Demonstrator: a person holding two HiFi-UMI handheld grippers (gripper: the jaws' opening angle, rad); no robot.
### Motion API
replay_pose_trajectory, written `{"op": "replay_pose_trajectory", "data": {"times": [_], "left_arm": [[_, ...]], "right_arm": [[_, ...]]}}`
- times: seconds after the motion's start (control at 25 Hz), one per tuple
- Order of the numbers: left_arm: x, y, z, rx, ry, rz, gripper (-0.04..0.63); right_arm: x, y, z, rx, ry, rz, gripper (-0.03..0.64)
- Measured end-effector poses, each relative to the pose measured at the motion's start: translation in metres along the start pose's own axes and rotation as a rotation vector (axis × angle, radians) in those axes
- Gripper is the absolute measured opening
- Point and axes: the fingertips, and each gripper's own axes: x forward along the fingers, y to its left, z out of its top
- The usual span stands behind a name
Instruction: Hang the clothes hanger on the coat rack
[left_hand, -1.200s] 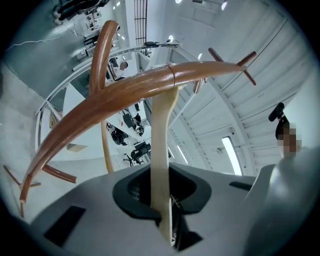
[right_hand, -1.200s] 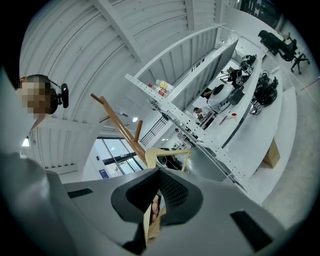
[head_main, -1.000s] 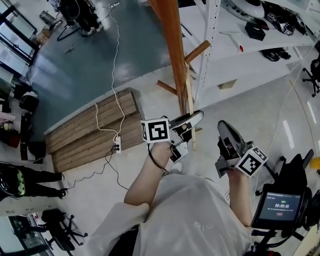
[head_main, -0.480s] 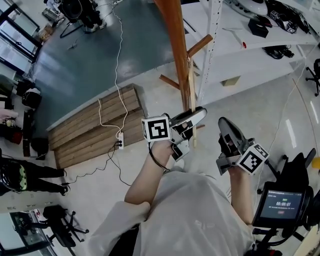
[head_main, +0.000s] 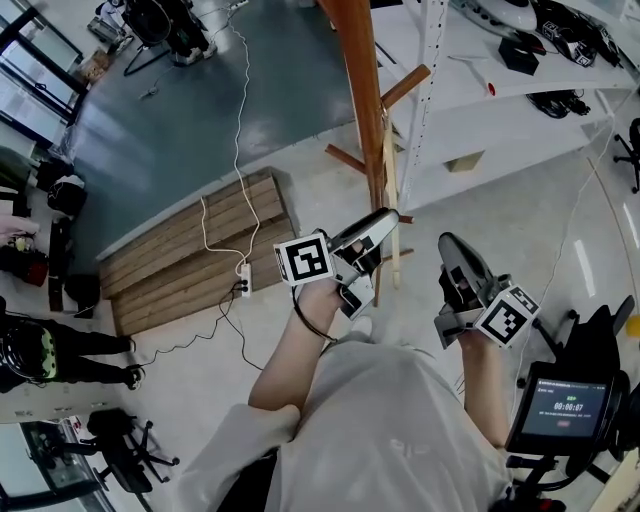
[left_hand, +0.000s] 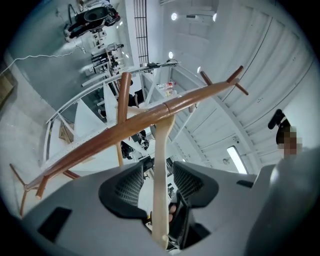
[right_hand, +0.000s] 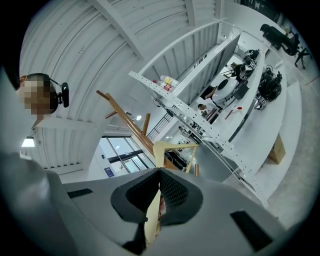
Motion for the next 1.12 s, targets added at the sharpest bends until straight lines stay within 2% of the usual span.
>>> {"op": "replay_pose_trajectory", "data": {"times": [0.12, 0.36, 0.4, 0.48, 0.52, 0.6, 0.8, 0.96, 1.12], "left_arm": [[-0.015, 0.000, 0.006, -0.023, -0.049, -0.013, 0.176], [-0.050, -0.014, 0.011, -0.023, -0.106, -0.087, 0.174], [-0.057, -0.017, 0.013, -0.024, -0.122, -0.101, 0.145], [-0.070, -0.021, 0.018, -0.024, -0.160, -0.123, 0.026], [-0.074, -0.024, 0.020, -0.024, -0.172, -0.138, 0.006], [-0.079, -0.034, 0.023, -0.026, -0.182, -0.181, 0.006], [-0.066, -0.093, 0.016, 0.004, -0.150, -0.297, 0.005], [-0.045, -0.084, -0.001, 0.025, -0.071, -0.309, 0.005], [-0.044, -0.110, -0.011, 0.008, -0.043, -0.359, 0.005]], "right_arm": [[0.003, 0.006, -0.003, -0.001, 0.011, 0.013, 0.008], [0.017, 0.023, -0.013, -0.002, 0.030, 0.056, 0.008], [0.019, 0.025, -0.014, -0.002, 0.031, 0.062, 0.008], [0.024, 0.028, -0.017, -0.004, 0.036, 0.072, 0.008], [0.026, 0.030, -0.018, -0.006, 0.039, 0.076, 0.008], [0.028, 0.034, -0.020, -0.008, 0.041, 0.082, 0.008], [0.029, 0.038, -0.018, -0.007, 0.027, 0.081, 0.008], [0.025, 0.028, -0.003, -0.010, 0.007, 0.071, 0.008], [0.001, 0.045, 0.008, -0.032, -0.042, 0.041, 0.008]]}}
